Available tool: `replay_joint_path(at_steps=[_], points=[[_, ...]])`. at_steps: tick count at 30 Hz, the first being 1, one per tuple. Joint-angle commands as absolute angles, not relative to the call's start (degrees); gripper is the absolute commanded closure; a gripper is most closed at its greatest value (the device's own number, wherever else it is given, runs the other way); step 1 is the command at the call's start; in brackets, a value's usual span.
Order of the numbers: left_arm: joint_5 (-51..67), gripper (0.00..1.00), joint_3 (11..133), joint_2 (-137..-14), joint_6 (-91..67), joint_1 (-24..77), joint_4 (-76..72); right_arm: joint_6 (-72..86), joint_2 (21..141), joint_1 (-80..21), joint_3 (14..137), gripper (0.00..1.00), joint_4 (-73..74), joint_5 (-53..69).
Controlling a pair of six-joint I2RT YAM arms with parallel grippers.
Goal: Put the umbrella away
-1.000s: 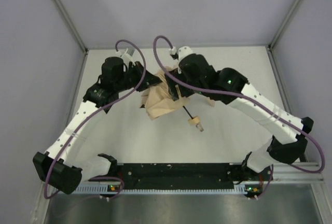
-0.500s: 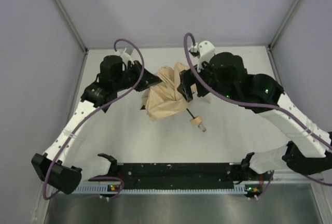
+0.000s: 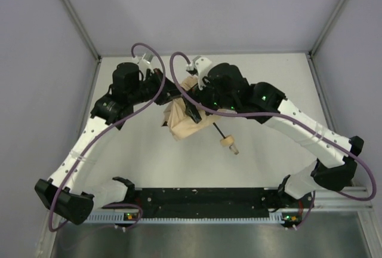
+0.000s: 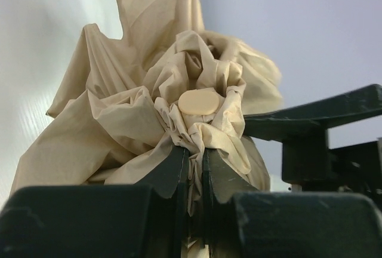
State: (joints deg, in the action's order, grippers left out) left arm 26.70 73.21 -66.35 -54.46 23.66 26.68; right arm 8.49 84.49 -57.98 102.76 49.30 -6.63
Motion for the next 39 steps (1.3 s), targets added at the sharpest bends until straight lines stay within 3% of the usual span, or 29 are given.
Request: replay_joint_path(at_steps=[1,4,14,24,32,39], points=[[31.4,1.0,75.9,-63.1,-58.6,23.5,16.2,6.1,81.9,-57.9,99.8,0.06,46.6,-6.8],[34.0,1.0,73.7,-62.8,-62.4,23.5,10.2,6.2,82.4,-57.9,98.5,0.01,45.4,-7.1],[37.6,1.0,71.2,-61.2,-68.7,23.6,1.9,5.3,86.5,-57.9,97.7,0.01,42.2,-13.8],[36.3,1.0,74.3,-61.4,-67.4,23.6,7.3,0.4,85.4,-58.0,93.2,0.01,42.7,-23.4],[37.2,1.0,74.0,-61.3,-68.7,23.6,4.0,3.7,87.5,-58.1,92.4,0.03,39.1,-10.2],[39.1,1.0,73.7,-62.5,-69.9,23.6,0.9,3.6,86.2,-58.1,91.8,0.19,35.1,-3.5]])
